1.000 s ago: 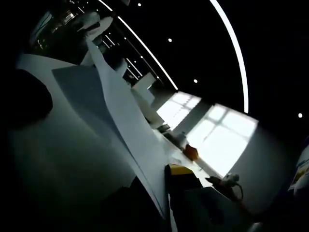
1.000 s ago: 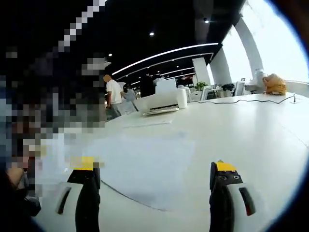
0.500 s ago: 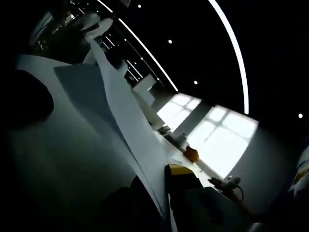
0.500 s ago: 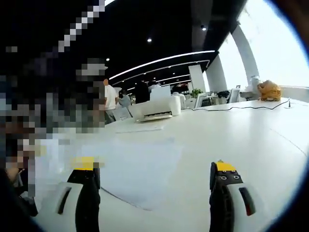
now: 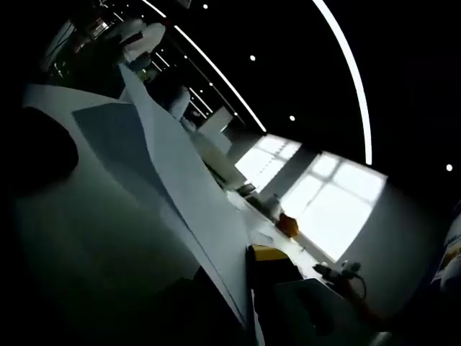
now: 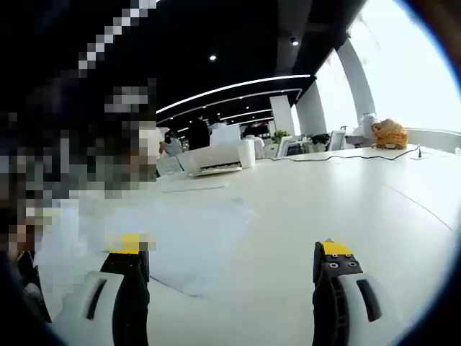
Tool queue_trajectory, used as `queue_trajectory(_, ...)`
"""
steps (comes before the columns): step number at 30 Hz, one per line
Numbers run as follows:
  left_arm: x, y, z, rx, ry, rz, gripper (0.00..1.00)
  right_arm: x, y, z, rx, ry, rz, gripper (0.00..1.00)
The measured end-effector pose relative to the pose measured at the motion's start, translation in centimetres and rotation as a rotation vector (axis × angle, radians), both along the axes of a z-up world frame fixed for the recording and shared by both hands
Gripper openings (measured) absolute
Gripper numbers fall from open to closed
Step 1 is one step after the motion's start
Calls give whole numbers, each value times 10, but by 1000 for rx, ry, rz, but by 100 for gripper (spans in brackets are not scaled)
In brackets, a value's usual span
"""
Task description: Organize the stack of printing papers by aligning and flattening the scattered papers on the table
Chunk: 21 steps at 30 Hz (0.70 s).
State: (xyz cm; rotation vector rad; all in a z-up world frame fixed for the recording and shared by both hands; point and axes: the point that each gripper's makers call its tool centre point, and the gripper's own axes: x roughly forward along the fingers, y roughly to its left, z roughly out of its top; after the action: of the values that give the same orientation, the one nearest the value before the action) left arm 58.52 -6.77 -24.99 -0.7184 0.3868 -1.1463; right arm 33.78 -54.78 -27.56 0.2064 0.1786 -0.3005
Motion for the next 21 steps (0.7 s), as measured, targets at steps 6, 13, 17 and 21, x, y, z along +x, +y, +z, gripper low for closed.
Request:
queue_trajectory(6,0,-1,0,1,0,1,7,-3,-5,-6,-32,33,-27,90)
queue_trajectory(13,0,-1,1,-6,1,3,7,-4,-8,-8,-46,45,-39,90)
queue_trajectory(17,-3,-2,1,-10,-1,6,7,-8,-11,-3,-2,-5,-70,90)
queue_trajectory(21,-4,-2,2,-12,-1,4,7,-10,-7,-1,-6,-15,-74,90)
